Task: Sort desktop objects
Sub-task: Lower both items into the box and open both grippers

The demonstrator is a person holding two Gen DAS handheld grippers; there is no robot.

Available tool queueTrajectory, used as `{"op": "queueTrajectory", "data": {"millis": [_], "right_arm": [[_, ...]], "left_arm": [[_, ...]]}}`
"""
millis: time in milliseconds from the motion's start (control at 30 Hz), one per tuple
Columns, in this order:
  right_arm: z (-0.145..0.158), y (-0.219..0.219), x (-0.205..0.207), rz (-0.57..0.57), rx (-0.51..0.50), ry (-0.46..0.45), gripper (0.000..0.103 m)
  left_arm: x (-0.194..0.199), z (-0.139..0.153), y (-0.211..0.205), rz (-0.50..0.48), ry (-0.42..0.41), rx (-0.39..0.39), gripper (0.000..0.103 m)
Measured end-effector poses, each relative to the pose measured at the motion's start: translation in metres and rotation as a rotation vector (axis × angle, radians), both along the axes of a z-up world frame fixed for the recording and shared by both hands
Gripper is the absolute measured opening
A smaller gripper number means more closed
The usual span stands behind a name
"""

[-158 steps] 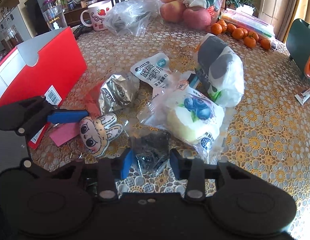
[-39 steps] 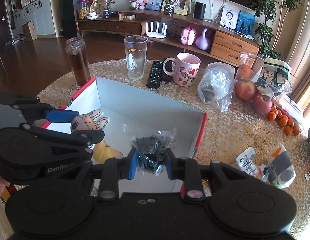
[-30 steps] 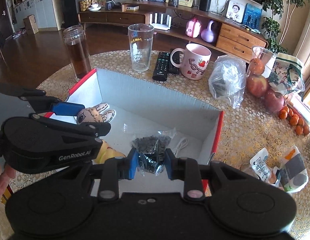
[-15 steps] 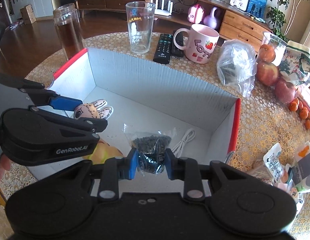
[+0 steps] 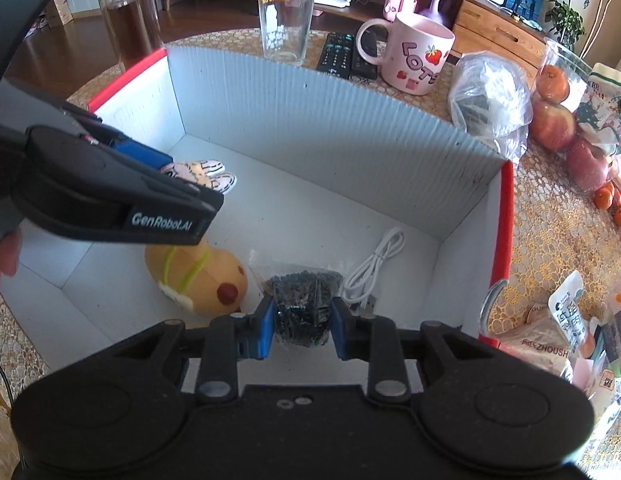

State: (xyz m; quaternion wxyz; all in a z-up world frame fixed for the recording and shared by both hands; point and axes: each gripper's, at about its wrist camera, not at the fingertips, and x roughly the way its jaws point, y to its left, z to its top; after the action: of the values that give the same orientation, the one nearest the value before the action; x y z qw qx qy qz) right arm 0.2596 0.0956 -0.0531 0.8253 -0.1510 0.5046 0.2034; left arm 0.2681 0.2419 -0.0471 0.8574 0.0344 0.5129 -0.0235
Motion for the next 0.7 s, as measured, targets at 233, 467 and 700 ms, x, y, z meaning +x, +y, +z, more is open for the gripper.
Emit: {"op": "queueTrajectory", "data": {"millis": [233, 467, 700], "right_arm": [[-0.007, -0.003, 0.0, -0.008, 0.0, 0.022, 0.029], [-0.003, -0.005, -0.001, -0.011, 0.008, 0.024, 0.034], [0.008, -0.009, -0.008, 0.001, 0.017, 0.004, 0.045]], "left_arm": [[0.002, -0.004, -0.001, -0.007, 0.006, 0.015, 0.046], [0.0, -0.003, -0.002, 0.008, 0.001, 0.009, 0.047], [-0.007, 0.006, -0.003, 0.03, -0.011, 0.027, 0.059]]}}
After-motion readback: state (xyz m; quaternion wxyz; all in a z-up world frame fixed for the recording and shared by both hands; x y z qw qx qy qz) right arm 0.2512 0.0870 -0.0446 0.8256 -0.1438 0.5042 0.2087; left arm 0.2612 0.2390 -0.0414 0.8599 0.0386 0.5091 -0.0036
